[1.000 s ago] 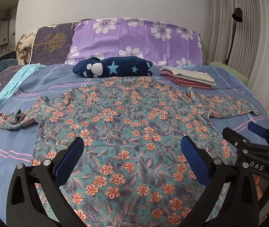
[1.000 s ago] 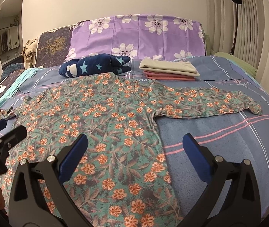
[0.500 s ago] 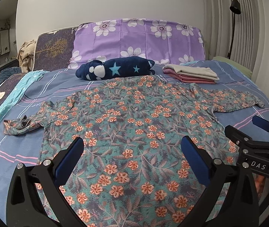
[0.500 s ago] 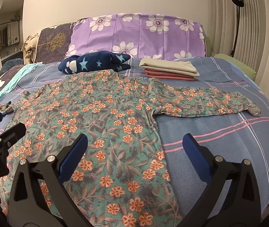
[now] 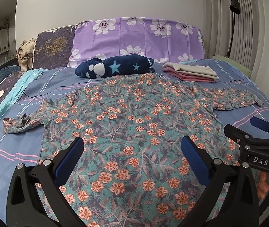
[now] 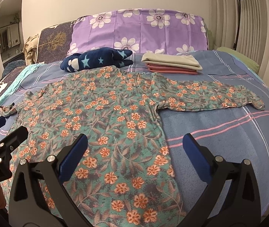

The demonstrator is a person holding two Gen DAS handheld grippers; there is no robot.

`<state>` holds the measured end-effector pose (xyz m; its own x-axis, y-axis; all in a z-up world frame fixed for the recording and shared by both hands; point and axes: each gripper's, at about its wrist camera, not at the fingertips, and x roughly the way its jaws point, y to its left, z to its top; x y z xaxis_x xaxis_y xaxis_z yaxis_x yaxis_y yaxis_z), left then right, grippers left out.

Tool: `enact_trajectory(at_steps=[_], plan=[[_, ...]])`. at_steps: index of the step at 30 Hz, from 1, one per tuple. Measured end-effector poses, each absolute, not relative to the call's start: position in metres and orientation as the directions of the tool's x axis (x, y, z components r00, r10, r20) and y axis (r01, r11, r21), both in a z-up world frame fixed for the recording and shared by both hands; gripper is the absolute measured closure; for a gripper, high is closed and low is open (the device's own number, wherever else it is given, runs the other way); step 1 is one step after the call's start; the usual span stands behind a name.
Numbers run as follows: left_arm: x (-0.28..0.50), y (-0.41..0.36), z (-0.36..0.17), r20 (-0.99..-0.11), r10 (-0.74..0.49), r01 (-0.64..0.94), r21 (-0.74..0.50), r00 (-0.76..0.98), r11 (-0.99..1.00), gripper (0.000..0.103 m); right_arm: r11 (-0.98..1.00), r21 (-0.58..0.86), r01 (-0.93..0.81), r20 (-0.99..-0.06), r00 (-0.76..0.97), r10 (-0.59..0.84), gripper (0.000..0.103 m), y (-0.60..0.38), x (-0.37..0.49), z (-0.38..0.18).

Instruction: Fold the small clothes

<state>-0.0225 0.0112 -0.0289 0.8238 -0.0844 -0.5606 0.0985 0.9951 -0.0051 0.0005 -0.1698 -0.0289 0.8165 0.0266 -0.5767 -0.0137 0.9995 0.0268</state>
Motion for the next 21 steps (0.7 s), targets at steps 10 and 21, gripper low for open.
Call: enact_trajectory(at_steps=[10,21], plan=[[-0.024,0.011,-0.0291,-0.562,-0.092,0.109,-0.004,0.822,0.994,0.001,1.0,0.014,-0.022,-0.576,0.817,0.026,0.002,-0.1659,-0.001,-0.0276],[-0.0205,0.0107,-0.0323,-0.574,-0.082,0.106,0.009,0.814,0.994,0.001,1.0,-0.008,-0.023,-0.565,0.825,0.015,0.002,-0.1623,0.0046,-0.0239]])
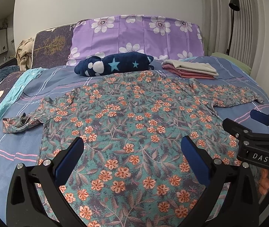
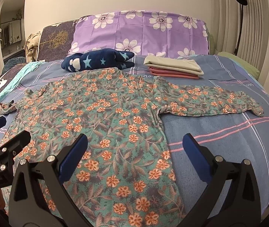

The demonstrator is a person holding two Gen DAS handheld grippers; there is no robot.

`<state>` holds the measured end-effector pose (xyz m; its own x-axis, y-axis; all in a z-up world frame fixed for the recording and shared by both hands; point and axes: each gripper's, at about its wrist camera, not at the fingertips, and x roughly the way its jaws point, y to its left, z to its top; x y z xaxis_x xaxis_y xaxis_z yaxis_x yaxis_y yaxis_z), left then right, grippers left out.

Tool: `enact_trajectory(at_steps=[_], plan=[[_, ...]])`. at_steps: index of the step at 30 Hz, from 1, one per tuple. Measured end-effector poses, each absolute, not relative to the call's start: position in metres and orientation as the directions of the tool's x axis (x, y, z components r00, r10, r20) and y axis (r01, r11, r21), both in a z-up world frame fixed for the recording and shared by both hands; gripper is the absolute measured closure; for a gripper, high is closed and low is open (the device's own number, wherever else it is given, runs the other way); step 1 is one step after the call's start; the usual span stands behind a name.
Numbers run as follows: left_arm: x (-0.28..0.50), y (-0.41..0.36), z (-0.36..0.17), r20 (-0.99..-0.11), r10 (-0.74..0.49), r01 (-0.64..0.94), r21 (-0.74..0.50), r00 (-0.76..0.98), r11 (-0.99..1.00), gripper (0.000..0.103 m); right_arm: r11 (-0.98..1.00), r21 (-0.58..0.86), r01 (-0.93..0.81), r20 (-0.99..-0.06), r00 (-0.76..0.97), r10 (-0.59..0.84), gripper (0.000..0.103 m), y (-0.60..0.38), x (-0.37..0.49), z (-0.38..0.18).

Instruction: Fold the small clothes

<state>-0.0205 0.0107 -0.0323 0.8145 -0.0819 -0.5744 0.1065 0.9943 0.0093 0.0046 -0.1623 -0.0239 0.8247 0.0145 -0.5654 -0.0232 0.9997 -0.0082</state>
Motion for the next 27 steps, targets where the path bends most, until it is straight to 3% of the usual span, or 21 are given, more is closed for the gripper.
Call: enact_trajectory(at_steps=[8,12,14,15,16,18,21,24,27], plan=[[-0.011,0.021,-0.032,-0.59,-0.069,0.091,0.008,0.804,0.996,0.001,0.999,-0.045,-0.024,-0.557,0.831,-0.004,0.002,-0.159,0.011,-0.021],[-0.005,0.033,-0.026,-0.581,-0.044,0.067,0.019,0.813,0.998,0.001,0.997,-0.073,-0.018,-0.555,0.832,-0.025,0.01,-0.158,0.017,-0.022],[0.0,0.045,-0.024,-0.583,-0.043,0.056,0.005,0.811,0.998,0.001,0.997,-0.068,-0.019,-0.563,0.826,-0.022,0.024,-0.16,0.021,-0.022],[0.002,0.05,-0.024,-0.586,-0.043,0.051,-0.002,0.809,0.999,0.001,0.998,-0.056,-0.023,-0.572,0.82,-0.013,0.04,-0.161,0.023,-0.023],[0.004,0.057,-0.025,-0.591,-0.038,0.043,-0.006,0.806,0.999,0.001,0.999,-0.036,-0.032,-0.584,0.812,0.005,0.064,-0.164,0.026,-0.024],[0.009,0.074,-0.028,-0.604,-0.006,0.012,0.007,0.797,1.0,0.009,0.998,0.034,-0.057,-0.622,0.78,0.066,0.085,-0.172,0.033,-0.028],[0.015,0.107,-0.035,-0.63,0.069,-0.054,0.044,0.774,0.998,0.024,0.995,0.083,-0.05,-0.654,0.751,0.092,0.086,-0.183,0.041,-0.036],[0.026,0.159,-0.039,-0.648,0.181,-0.171,0.079,0.74,0.982,0.027,0.998,0.055,-0.028,-0.669,0.741,0.058,0.085,-0.187,0.046,-0.041],[0.044,0.216,-0.037,-0.664,0.279,-0.296,0.091,0.694,0.951,0.027,0.999,0.04,-0.021,-0.679,0.733,0.043,0.077,-0.188,0.05,-0.045]])
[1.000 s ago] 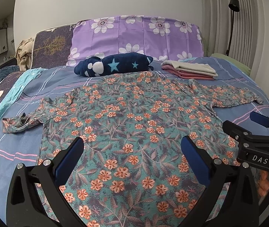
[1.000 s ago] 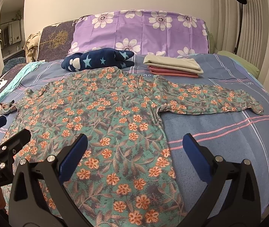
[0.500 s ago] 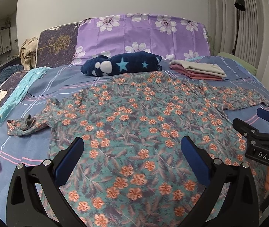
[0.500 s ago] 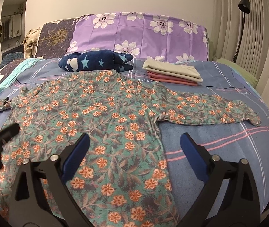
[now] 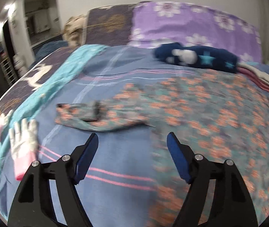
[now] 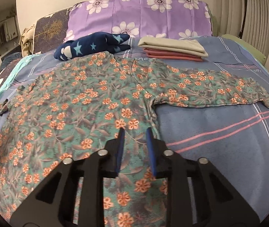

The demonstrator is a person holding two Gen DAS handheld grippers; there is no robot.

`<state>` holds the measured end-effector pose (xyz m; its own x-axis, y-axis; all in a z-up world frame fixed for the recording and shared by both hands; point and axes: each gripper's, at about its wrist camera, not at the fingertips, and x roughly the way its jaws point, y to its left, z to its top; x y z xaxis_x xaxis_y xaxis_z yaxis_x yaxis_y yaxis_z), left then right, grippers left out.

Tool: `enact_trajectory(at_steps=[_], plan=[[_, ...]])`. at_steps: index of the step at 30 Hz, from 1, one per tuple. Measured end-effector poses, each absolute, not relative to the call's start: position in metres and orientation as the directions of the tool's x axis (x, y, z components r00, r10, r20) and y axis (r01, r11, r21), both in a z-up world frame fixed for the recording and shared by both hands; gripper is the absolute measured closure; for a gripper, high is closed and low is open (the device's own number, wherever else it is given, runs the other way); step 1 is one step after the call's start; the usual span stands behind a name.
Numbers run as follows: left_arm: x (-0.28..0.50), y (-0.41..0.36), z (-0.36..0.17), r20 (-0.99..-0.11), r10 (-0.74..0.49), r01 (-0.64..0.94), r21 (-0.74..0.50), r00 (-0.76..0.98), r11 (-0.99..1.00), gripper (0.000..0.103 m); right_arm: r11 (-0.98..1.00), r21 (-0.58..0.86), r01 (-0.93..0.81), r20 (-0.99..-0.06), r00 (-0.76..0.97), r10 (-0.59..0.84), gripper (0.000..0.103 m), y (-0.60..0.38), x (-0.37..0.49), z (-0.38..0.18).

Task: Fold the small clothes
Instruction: 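Grasp the sleeve cuff of the teal floral shirt with the left gripper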

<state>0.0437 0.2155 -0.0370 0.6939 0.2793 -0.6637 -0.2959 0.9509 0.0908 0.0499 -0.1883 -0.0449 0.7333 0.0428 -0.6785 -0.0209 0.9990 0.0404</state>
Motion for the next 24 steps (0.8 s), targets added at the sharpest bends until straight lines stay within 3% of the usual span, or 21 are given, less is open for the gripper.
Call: enact_trajectory(at_steps=[3,7,13,19,20,21,23,24], plan=[[0.073,0.266,-0.036,-0.68,0.359,-0.368,0.139,0.639,0.919,0.027,0.999,0.032,-0.026,-0.682,0.73,0.041,0.068,-0.186,0.053,-0.046],[0.109,0.308,-0.047,-0.742,0.361,-0.357,0.174,0.566,0.918,0.027,0.999,0.002,-0.032,-0.67,0.742,0.025,0.053,-0.18,0.054,-0.043],[0.129,0.35,-0.075,-0.805,0.402,-0.409,0.221,0.436,0.885,0.027,1.0,-0.005,-0.012,-0.677,0.736,0.005,0.046,-0.181,0.06,-0.048],[0.127,0.393,-0.093,-0.835,0.392,-0.533,0.143,0.387,0.834,0.027,1.0,0.011,-0.003,-0.705,0.71,0.01,0.045,-0.183,0.066,-0.055],[0.129,0.401,-0.094,-0.836,0.385,-0.546,0.126,0.39,0.828,0.035,1.0,0.015,-0.008,-0.704,0.71,0.016,0.045,-0.182,0.066,-0.055],[0.131,0.405,-0.093,-0.837,0.365,-0.545,0.098,0.407,0.833,0.065,1.0,0.013,-0.011,-0.702,0.712,0.017,0.044,-0.181,0.066,-0.054],[0.135,0.407,-0.093,-0.837,0.361,-0.549,0.089,0.411,0.831,0.096,1.0,0.002,-0.016,-0.695,0.719,0.013,0.043,-0.178,0.063,-0.053],[0.135,0.405,-0.089,-0.83,0.367,-0.551,0.088,0.42,0.83,0.099,1.0,0.0,-0.017,-0.693,0.721,0.012,0.042,-0.178,0.062,-0.052]])
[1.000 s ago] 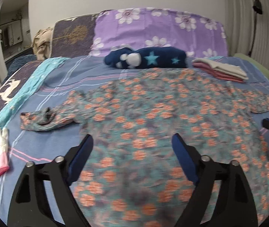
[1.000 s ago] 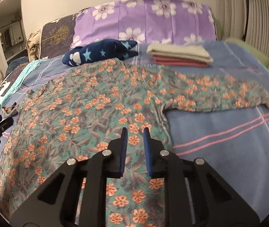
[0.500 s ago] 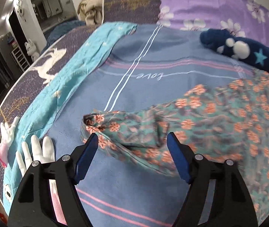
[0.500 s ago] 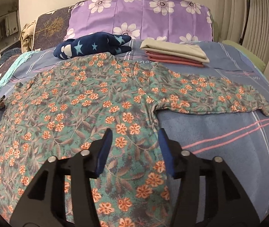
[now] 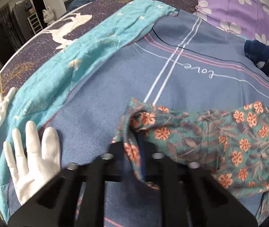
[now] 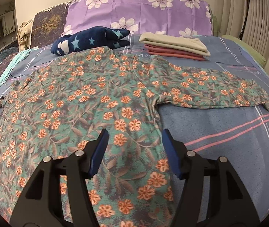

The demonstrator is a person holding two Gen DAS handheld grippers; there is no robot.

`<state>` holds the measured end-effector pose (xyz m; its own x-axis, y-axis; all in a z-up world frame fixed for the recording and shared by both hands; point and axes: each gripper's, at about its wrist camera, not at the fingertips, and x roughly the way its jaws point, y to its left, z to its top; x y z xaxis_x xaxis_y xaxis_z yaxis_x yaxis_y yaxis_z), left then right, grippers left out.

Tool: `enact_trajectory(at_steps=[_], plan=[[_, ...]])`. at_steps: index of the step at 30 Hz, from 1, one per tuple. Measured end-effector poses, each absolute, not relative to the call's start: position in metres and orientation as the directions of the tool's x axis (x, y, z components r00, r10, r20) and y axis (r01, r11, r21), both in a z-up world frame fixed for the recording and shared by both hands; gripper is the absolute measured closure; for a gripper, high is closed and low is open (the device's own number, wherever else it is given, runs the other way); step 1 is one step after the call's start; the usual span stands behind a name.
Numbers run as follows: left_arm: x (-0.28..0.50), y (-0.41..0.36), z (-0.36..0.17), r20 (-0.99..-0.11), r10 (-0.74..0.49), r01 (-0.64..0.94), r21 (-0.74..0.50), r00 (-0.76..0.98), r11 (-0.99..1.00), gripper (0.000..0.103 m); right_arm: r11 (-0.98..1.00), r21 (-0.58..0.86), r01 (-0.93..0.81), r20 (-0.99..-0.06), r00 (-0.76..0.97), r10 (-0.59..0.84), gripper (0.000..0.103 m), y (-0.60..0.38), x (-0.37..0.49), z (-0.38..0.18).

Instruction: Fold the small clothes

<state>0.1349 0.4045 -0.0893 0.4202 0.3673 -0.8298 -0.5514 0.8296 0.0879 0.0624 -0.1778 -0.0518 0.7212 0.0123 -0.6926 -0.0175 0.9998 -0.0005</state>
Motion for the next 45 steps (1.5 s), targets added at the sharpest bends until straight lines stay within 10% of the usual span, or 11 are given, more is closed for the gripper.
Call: enact_trajectory(at_steps=[17,19,20,21,30,41,44,45], plan=[[0.071,0.11,0.085,-0.475,-0.19,0.187,-0.055,0.859,0.981,0.098,0.999,0.041,-0.004,-0.684,0.729,0.031,0.036,-0.193,0.05,-0.048],[0.068,0.081,0.071,-0.509,-0.229,0.248,-0.031,0.83,0.968,0.09,0.998,0.057,0.002,-0.687,0.726,0.038,0.035,-0.199,0.049,-0.05],[0.067,0.064,0.056,-0.544,-0.241,0.283,-0.007,0.804,0.959,0.071,0.998,0.066,0.003,-0.689,0.723,0.044,0.035,-0.201,0.048,-0.05],[0.067,0.053,0.043,-0.568,-0.235,0.297,0.017,0.789,0.955,0.054,0.997,0.077,0.001,-0.692,0.72,0.053,0.035,-0.203,0.048,-0.052],[0.05,0.038,-0.056,-0.728,0.022,0.272,0.283,0.685,0.92,0.031,0.984,0.139,-0.109,-0.715,0.677,0.176,0.035,-0.204,0.049,-0.054],[0.076,0.126,-0.061,-0.657,0.369,-0.046,0.454,0.658,0.89,0.024,0.924,0.102,-0.369,-0.744,0.588,0.317,0.036,-0.136,0.076,-0.052],[0.086,0.155,-0.065,-0.686,0.392,-0.123,0.407,0.613,0.905,0.024,0.914,0.068,-0.399,-0.77,0.562,0.302,0.059,-0.106,0.098,-0.059],[0.089,0.163,-0.066,-0.692,0.395,-0.143,0.394,0.604,0.908,0.024,0.913,0.051,-0.404,-0.78,0.555,0.289,0.086,-0.098,0.105,-0.062]])
